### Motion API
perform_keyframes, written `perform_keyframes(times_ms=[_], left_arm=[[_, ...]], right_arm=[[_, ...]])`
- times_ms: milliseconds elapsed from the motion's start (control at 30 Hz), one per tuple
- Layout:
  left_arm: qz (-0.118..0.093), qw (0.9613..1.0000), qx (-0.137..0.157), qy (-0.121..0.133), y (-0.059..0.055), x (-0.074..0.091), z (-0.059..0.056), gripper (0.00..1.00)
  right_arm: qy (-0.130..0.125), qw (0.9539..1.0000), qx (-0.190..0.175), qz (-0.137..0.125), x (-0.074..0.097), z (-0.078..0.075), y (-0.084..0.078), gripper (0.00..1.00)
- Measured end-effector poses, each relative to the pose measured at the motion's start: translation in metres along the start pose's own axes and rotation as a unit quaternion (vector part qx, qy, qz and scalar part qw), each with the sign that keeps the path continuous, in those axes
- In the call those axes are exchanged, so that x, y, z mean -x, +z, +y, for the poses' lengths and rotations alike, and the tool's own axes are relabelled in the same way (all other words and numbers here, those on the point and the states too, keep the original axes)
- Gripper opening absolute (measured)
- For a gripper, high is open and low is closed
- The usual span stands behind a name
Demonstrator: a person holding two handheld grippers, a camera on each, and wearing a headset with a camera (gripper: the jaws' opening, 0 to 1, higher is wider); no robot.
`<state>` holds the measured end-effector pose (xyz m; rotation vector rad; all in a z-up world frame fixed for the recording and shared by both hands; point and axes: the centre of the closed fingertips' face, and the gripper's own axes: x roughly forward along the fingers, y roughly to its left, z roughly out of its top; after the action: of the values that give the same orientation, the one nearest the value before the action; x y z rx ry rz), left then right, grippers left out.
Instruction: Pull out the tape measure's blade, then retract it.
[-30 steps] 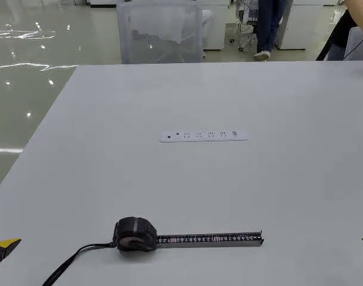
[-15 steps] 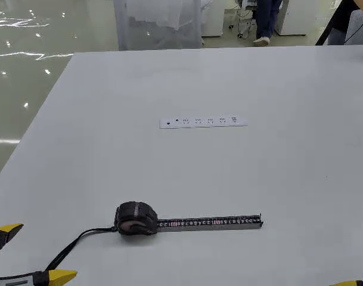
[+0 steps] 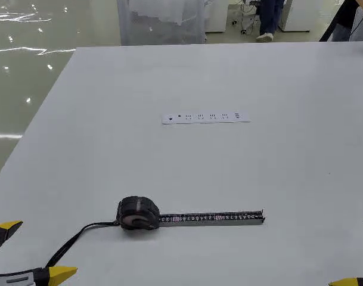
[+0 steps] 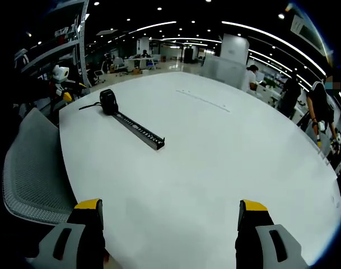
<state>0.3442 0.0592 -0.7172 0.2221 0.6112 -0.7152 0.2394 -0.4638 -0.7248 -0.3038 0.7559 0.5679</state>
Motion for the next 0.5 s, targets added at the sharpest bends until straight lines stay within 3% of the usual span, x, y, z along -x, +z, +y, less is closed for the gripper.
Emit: perform_keyframes(times_ms=[167, 333, 500], left_arm=[[0.005, 1.0, -0.001, -0.007, 0.007, -0.012, -0.011, 0.99], [-0.001, 0.9999, 0.004, -0.011, 0.029, -0.033, -0.026, 0.99], [-0.007, 1.0, 0.005, -0.005, 0.05, -0.06, -0.039, 0.99]], right_arm=[[0.015, 0.9994, 0.031, 0.009, -0.008, 0.002, 0.008, 0.99], [0.026, 0.997, 0.071, 0.014, -0.019, -0.007, 0.031, 0.99], [0.043, 0.9917, 0.12, 0.019, -0.033, -0.016, 0.059, 0.99]])
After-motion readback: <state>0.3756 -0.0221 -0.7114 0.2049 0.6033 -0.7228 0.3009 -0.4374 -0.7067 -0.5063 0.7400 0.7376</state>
